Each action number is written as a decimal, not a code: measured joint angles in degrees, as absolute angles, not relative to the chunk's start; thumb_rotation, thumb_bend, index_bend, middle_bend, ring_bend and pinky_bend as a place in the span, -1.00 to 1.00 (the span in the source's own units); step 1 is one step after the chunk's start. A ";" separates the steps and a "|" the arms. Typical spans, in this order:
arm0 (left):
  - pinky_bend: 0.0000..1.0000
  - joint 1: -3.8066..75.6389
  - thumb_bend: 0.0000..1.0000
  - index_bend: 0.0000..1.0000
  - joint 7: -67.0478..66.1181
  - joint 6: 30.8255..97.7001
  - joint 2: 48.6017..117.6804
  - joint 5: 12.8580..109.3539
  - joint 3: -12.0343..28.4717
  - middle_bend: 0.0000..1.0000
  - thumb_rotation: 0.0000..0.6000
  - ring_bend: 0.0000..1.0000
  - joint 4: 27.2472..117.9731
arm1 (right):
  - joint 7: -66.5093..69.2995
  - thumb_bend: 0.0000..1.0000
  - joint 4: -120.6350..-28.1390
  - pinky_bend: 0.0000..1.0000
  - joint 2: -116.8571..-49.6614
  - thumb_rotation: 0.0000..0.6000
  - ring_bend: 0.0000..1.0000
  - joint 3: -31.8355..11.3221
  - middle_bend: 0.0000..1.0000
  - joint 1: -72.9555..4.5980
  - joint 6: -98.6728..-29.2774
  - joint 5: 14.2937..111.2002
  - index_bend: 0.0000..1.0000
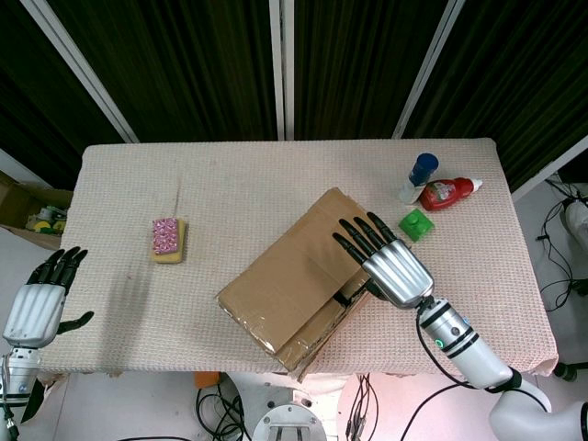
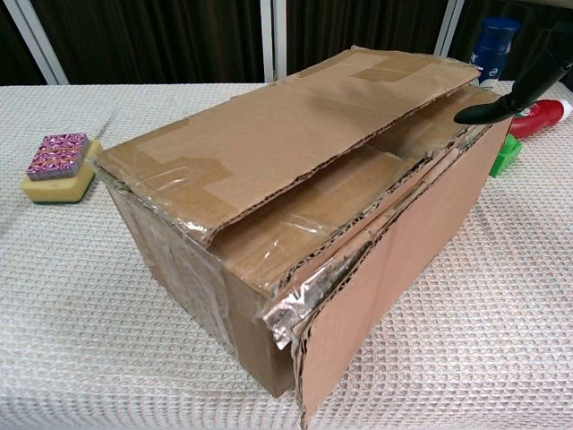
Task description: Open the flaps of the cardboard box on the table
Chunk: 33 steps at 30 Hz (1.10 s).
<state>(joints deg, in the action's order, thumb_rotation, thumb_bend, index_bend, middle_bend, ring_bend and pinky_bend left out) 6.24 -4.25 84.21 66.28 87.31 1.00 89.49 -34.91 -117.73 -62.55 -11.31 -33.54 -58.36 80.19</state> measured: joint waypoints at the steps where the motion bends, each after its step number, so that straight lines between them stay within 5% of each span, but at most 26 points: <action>1: -0.60 6.27 -0.91 -0.87 -4.24 84.20 66.35 87.31 1.03 -0.84 1.00 -0.88 89.47 | -34.75 -0.71 -117.49 -1.00 -62.69 1.00 -1.00 -11.29 -1.00 -33.73 -58.32 80.07 -1.00; 33: -0.60 5.56 -0.91 -0.87 -2.42 86.13 65.61 88.29 1.11 -0.84 1.00 -0.88 88.80 | -38.17 -0.64 -111.57 -1.00 -71.92 1.00 -1.00 -11.78 -1.00 -42.08 -56.78 72.66 -1.00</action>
<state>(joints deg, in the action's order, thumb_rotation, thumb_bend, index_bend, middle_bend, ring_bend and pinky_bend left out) 5.56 -2.42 86.13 65.61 88.29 1.11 88.80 -38.17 -111.57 -71.92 -11.78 -42.08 -56.78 72.66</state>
